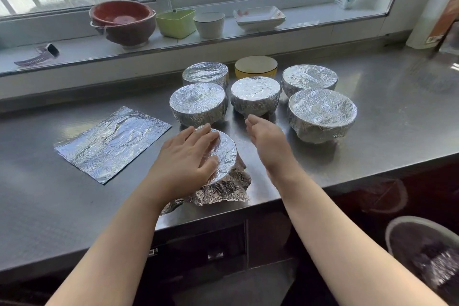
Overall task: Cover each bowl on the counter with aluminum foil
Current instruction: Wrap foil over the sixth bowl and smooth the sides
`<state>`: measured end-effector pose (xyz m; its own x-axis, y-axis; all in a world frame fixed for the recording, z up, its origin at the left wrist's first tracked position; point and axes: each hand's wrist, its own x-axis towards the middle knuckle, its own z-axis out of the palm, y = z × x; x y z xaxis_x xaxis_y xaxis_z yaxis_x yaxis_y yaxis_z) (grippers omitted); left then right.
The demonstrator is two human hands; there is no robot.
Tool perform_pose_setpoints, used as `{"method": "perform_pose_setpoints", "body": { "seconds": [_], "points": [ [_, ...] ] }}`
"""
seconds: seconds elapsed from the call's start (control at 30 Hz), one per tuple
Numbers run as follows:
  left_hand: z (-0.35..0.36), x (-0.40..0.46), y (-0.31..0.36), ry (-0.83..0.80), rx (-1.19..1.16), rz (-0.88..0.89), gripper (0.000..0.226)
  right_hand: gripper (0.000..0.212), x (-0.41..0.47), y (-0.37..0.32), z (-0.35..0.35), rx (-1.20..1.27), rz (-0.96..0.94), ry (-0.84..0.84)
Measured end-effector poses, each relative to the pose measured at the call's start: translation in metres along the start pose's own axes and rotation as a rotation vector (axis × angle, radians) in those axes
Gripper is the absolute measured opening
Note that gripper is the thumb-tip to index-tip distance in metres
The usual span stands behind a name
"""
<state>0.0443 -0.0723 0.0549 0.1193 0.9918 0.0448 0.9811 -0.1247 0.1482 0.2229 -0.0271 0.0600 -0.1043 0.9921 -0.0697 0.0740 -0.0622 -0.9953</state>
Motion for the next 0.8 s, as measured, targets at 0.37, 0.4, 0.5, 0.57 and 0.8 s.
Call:
{"method": "perform_pose_setpoints", "body": {
  "seconds": [0.37, 0.4, 0.5, 0.57, 0.8],
  "points": [
    [0.002, 0.000, 0.003, 0.059, -0.022, -0.013, 0.081, 0.055, -0.032, 0.008, 0.053, -0.262, -0.155, -0.072],
    [0.002, 0.001, 0.002, 0.060, -0.025, -0.013, 0.082, 0.055, -0.031, 0.009, 0.055, -0.272, -0.160, -0.064],
    [0.002, 0.001, 0.003, 0.064, -0.030, -0.009, 0.082, 0.051, -0.030, 0.013, 0.057, -0.264, -0.151, -0.026],
    [0.002, 0.000, 0.002, 0.065, -0.031, -0.006, 0.082, 0.049, -0.029, 0.014, 0.059, -0.225, -0.151, 0.009],
    [0.001, 0.000, 0.003, 0.055, -0.007, -0.007, 0.072, 0.046, -0.026, 0.020, 0.060, -0.081, -0.123, 0.065]
  ]
}}
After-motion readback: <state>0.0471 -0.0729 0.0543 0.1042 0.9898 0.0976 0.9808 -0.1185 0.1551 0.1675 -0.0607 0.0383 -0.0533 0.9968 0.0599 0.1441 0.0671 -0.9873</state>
